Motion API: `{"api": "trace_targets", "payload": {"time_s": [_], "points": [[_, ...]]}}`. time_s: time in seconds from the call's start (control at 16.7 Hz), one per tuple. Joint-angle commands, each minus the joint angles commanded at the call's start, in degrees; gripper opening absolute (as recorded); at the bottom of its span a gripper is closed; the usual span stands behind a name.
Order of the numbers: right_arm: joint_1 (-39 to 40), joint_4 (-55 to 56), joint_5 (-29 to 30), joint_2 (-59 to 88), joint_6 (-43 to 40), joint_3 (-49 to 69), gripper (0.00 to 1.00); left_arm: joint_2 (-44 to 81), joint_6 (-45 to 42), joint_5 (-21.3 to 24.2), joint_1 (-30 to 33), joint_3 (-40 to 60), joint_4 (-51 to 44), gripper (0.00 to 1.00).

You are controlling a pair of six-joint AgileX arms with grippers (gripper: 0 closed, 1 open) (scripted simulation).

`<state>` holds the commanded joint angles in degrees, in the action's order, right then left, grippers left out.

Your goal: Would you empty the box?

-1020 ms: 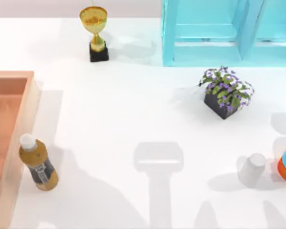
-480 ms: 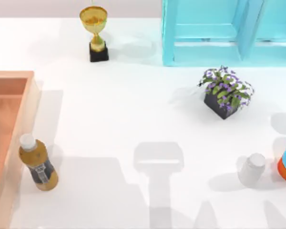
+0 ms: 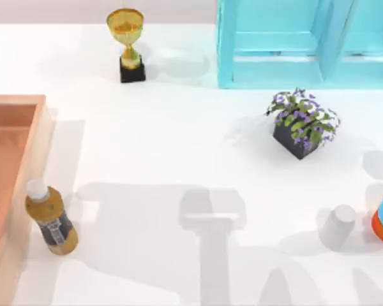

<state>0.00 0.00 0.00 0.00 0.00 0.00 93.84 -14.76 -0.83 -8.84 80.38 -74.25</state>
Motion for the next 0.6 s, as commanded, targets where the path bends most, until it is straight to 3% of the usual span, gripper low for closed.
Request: {"api": "trace_targets", "payload": {"time_s": [0.24,0.6], "points": [[0.0,0.0,0.0,0.0,0.0,0.0,1.0,5.51,14.19,-1.12,17.24,2.72,4.95,0.0],[0.0,0.0,0.0,0.0,0.0,0.0,1.0,10.99,44.94,-0.86,44.64,0.53,11.84,0.0]]}}
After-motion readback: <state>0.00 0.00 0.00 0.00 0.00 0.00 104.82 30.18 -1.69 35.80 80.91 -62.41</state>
